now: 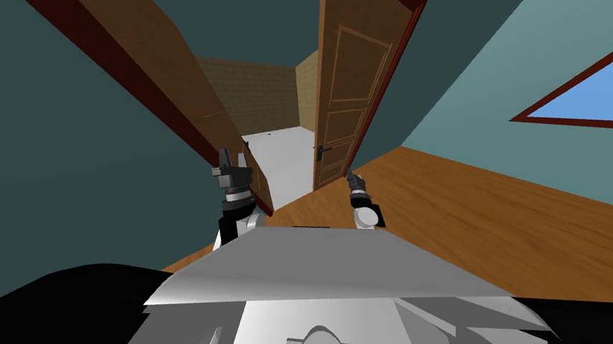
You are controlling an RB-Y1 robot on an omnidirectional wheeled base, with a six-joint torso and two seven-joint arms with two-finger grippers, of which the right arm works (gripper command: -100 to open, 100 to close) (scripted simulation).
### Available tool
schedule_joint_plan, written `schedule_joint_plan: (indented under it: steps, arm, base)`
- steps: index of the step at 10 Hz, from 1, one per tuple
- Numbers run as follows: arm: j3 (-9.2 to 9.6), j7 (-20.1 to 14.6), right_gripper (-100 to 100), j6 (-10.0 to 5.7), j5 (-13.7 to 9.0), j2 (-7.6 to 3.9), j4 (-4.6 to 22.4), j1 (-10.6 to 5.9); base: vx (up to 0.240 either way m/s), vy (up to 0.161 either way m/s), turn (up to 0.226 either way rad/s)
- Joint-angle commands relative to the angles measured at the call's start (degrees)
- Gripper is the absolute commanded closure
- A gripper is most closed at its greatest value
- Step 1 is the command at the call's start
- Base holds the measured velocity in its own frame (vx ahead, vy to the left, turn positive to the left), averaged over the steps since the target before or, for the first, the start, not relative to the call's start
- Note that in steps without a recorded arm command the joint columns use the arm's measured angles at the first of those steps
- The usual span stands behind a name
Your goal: Push the door open
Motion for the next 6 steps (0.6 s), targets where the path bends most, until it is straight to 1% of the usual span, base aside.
schedule_joint_plan:
  steps: [1, 2, 3, 4, 5, 6]
  arm:
    - [0.12, -1.5, -100, 0.31, -1.7, -0.37, 0.6, -0.33]
    - [0.45, -3.6, -100, 0.96, -4.0, -0.44, 1.4, -0.61]
    - [0.45, -3.6, -100, 0.96, -4.5, -0.44, 1.4, -0.61]
    - [0.79, -5.7, -100, 1.61, -6.5, -0.51, 2.1, -0.89]
    - [0.79, -5.7, -100, 1.61, -7.2, -0.51, 2.1, -0.89]
    - [1.12, -7.9, -100, 2.27, -9.6, -0.56, 2.9, -1.17]
  base:
    - [0.037, -0.043, 0.030]
    - [0.050, -0.040, 0.044]
    - [0.043, -0.035, 0.023]
    - [0.046, -0.048, 0.040]
    - [0.037, -0.040, 0.026]
    - [0.048, -0.041, 0.055]
